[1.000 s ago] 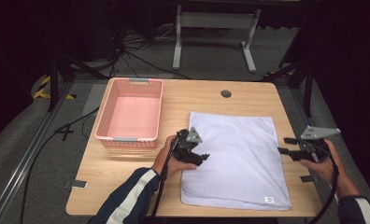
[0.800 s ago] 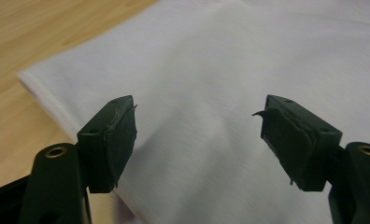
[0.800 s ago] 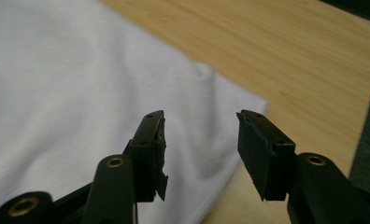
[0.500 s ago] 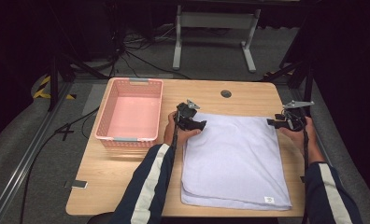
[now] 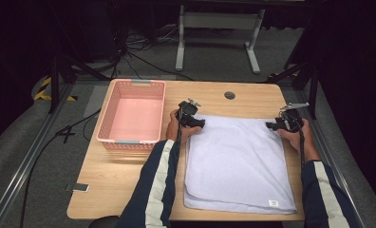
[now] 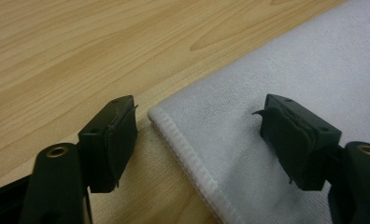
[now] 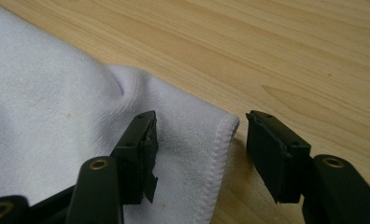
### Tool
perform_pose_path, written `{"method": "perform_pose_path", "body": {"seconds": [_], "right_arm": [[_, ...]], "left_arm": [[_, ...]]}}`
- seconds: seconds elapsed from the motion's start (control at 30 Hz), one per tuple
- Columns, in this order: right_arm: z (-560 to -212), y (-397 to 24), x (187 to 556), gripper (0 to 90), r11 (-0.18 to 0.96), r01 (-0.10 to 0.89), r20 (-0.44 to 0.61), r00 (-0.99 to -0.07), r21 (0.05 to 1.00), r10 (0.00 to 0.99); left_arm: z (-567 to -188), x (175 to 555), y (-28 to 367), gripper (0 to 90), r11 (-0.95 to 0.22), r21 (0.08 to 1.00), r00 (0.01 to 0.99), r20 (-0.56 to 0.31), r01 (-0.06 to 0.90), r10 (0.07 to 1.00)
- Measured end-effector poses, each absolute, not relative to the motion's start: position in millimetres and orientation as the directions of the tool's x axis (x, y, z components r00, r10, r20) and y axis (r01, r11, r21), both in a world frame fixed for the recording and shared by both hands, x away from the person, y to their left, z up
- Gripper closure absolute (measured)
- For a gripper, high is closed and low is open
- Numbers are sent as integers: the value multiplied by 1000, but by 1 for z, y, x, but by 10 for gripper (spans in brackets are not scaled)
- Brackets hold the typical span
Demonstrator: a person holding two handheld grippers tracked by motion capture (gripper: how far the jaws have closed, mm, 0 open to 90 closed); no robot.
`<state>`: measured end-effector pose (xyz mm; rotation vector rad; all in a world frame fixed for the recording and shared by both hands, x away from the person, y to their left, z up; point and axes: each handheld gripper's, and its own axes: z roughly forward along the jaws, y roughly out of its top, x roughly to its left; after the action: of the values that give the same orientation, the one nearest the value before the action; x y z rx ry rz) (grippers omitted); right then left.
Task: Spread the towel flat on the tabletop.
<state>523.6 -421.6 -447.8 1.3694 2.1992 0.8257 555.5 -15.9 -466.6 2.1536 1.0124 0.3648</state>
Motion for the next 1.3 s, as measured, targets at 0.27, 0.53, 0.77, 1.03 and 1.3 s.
{"method": "perform_pose_path", "body": {"seconds": [0.27,0.53,0.77,1.03,1.3], "right_arm": [[-448,-424,526,515,328,665,6,-446,671,895],[-446,-417,522,819,334,673,43,-478,660,877],[-440,-412,517,837,341,645,32,-494,683,869],[-432,-405,517,841,304,602,32,-481,738,876],[-422,-398,512,842,295,555,29,-500,777,866]], "left_arm": [[-463,551,-15,737,-462,706,727,-109,537,678],[-462,546,-19,823,-459,710,714,-89,534,694],[-456,541,-12,825,-446,721,679,-46,530,733],[-452,546,2,825,-406,736,615,-17,542,789],[-438,536,0,825,-356,784,636,-64,509,769]]}}
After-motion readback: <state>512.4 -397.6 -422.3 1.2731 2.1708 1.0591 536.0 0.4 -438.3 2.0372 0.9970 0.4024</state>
